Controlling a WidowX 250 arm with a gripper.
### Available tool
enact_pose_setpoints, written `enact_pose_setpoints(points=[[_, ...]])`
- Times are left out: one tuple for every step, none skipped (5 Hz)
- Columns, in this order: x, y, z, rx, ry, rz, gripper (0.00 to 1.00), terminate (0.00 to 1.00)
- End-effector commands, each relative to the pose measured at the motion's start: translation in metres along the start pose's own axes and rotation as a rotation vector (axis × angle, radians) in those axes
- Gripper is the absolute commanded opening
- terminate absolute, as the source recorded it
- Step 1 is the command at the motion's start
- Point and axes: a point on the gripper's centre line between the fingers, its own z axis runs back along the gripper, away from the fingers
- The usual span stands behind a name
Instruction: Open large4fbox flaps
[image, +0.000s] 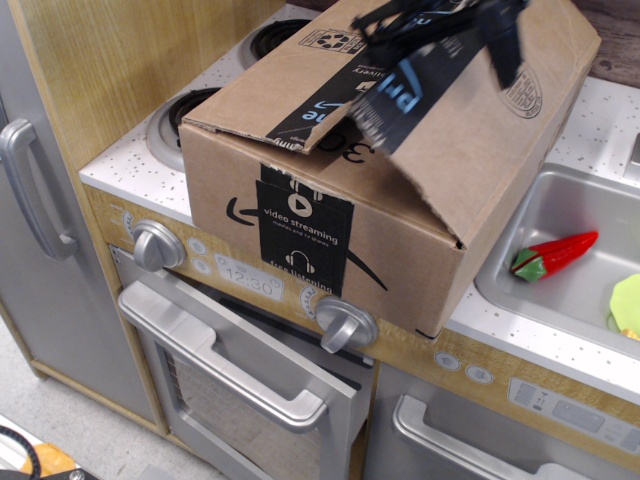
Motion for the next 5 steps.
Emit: enact_pose_setpoints(points=[[0.004, -0.064, 0.031, 0.016, -0.015, 0.107, 1.00, 0.00], [-0.009, -0.075, 0.025, 0.012, -0.071, 0.166, 1.00, 0.00], [-0.022, -0.078, 0.013, 0.029, -0.149, 0.199, 1.00, 0.00], [-0.029, -0.077, -0.005, 0.015, -0.273, 0.229, 1.00, 0.00], [-0.034, -0.081, -0.006, 0.053, -0.326, 0.282, 1.00, 0.00]])
